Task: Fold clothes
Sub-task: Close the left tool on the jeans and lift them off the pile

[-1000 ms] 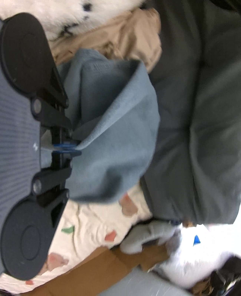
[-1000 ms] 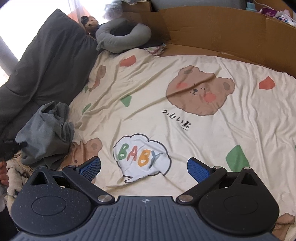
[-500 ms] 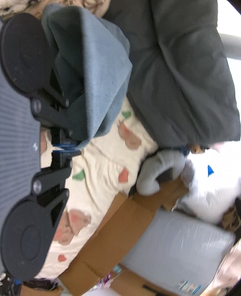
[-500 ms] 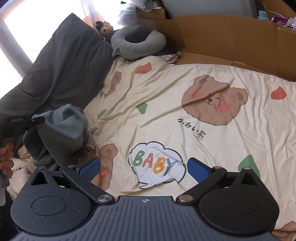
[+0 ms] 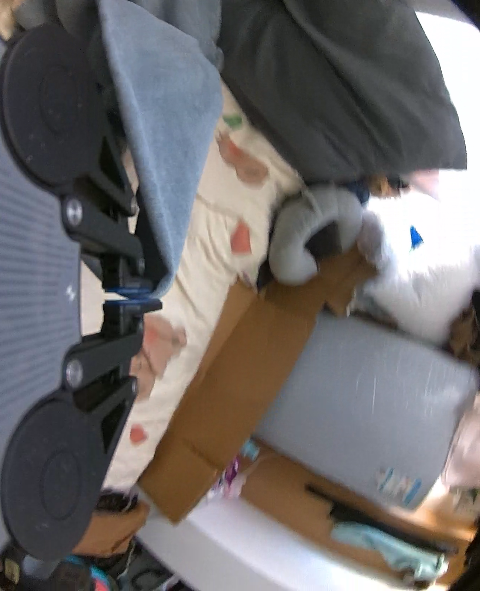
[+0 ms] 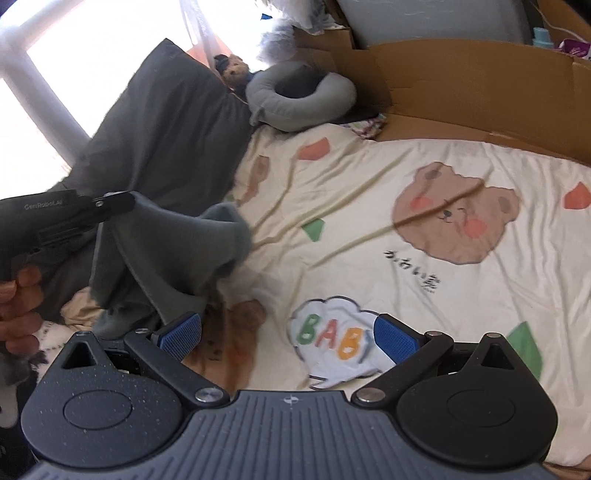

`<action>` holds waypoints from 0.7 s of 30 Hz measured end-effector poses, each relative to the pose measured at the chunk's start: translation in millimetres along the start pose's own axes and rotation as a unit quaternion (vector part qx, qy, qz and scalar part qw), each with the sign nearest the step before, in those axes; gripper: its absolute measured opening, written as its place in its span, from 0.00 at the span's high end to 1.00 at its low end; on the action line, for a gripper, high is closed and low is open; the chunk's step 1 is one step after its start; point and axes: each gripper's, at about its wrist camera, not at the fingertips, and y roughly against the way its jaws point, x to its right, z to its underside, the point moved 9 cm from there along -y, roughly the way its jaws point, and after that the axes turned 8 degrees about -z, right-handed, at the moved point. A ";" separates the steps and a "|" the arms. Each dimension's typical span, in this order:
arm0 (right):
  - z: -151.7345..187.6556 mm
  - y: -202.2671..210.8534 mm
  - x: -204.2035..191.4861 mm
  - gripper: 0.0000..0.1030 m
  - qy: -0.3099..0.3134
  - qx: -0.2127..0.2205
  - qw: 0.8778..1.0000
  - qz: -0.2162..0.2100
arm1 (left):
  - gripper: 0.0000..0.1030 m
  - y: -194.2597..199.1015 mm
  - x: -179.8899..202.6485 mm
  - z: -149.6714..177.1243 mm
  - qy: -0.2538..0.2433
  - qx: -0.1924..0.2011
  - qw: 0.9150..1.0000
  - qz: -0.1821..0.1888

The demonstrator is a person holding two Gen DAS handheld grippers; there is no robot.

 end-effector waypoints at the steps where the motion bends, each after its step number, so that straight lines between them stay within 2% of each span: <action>1: -1.1 -2.1 -4.0 0.01 0.000 0.001 1.000 -0.007 | 0.98 1.0 9.1 -0.9 -0.005 -0.001 1.000 0.010; 6: -5.3 -16.0 -34.1 0.07 0.022 -0.003 0.999 -0.048 | 0.98 2.1 53.5 -1.6 -0.022 -0.012 0.998 0.064; 9: -2.7 -27.4 -45.1 0.10 0.031 -0.016 0.998 -0.053 | 0.98 1.9 73.6 2.4 -0.025 -0.024 0.995 0.094; 14: 1.6 -38.4 -39.3 0.26 0.014 -0.030 0.998 -0.056 | 0.98 -0.4 99.0 13.6 -0.040 -0.045 0.989 0.137; 15: 3.0 -40.0 -36.2 0.40 0.009 -0.034 0.998 -0.056 | 0.98 -0.8 101.8 15.9 -0.041 -0.047 0.988 0.143; 16: 5.2 -41.6 -31.7 0.62 0.004 -0.042 0.998 -0.053 | 0.98 -1.7 103.7 17.7 -0.041 -0.049 0.987 0.146; 17: 7.1 -42.4 -26.7 0.73 -0.001 -0.048 0.998 -0.048 | 0.98 -2.7 105.6 19.4 -0.040 -0.051 0.987 0.149; 18: 7.9 -41.0 -20.8 0.90 -0.005 -0.047 0.998 -0.040 | 0.98 -3.6 107.2 21.0 -0.040 -0.052 0.986 0.152; 19: 7.9 -37.8 -15.6 0.97 -0.011 -0.043 0.998 -0.034 | 0.98 -4.2 107.2 22.2 -0.038 -0.054 0.986 0.153; 21: 8.3 -30.9 -8.1 0.98 -0.019 -0.038 0.999 -0.025 | 0.98 -5.4 106.4 24.8 -0.033 -0.056 0.986 0.155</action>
